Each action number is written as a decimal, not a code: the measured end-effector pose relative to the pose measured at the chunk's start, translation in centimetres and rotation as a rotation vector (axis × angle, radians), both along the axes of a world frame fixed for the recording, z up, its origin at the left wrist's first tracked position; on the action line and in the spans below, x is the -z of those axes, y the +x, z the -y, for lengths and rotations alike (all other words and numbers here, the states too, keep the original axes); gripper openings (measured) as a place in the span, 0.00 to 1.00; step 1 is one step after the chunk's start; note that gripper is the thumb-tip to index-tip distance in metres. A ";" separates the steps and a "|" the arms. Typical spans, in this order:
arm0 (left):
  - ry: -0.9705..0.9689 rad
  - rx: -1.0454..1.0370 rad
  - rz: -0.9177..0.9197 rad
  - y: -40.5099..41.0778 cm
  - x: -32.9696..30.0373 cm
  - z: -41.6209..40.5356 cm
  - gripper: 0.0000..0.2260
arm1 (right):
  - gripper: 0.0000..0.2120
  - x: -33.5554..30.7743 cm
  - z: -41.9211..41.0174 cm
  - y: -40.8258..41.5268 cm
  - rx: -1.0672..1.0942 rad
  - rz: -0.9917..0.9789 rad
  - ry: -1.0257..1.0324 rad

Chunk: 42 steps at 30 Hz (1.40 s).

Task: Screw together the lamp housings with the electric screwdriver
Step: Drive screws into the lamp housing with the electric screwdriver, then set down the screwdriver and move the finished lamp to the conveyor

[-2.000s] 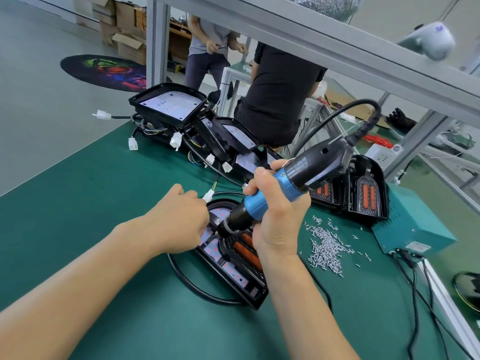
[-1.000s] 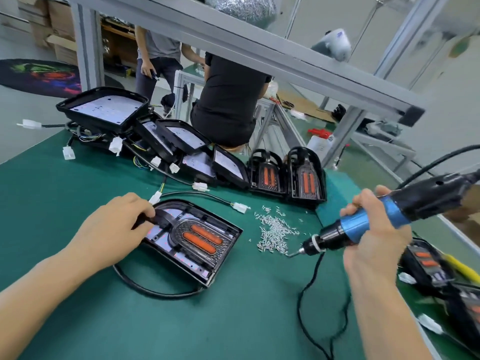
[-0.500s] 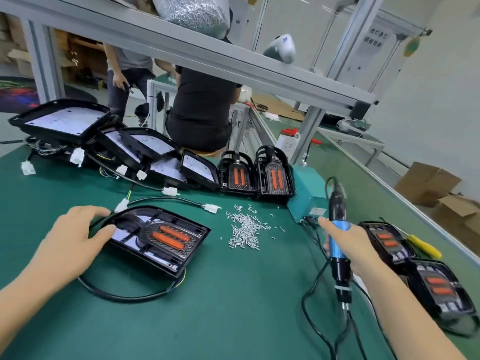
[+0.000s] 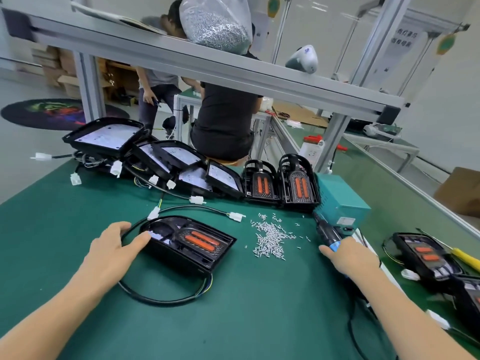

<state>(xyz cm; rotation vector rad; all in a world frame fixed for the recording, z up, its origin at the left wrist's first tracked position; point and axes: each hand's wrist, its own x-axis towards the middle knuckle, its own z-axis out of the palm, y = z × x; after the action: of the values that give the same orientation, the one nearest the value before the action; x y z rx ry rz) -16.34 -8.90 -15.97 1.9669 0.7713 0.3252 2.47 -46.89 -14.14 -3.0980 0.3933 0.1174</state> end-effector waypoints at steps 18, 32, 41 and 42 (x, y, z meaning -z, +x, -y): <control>0.537 0.016 -0.328 0.7 0.8 -1.8 0.20 | 0.10 -2.4 -1.2 -1.0 -0.255 0.024 -0.407; 0.757 0.029 -0.407 2.7 0.1 -2.4 0.09 | 0.54 -3.7 -19.0 -9.9 -0.958 -0.299 0.277; 0.688 0.026 -0.371 2.7 0.1 -2.2 0.05 | 0.55 -0.6 -20.3 -9.3 -0.877 -0.366 0.282; 0.651 0.008 -0.316 2.7 0.3 -2.2 0.04 | 0.54 -0.6 -20.4 -9.3 -0.872 -0.365 0.297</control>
<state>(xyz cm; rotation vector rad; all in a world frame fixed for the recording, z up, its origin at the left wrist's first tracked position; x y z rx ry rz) -13.65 -6.73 -16.26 2.6782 0.9359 0.2851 -6.82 -26.53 -13.51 -2.6933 -0.9052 0.6703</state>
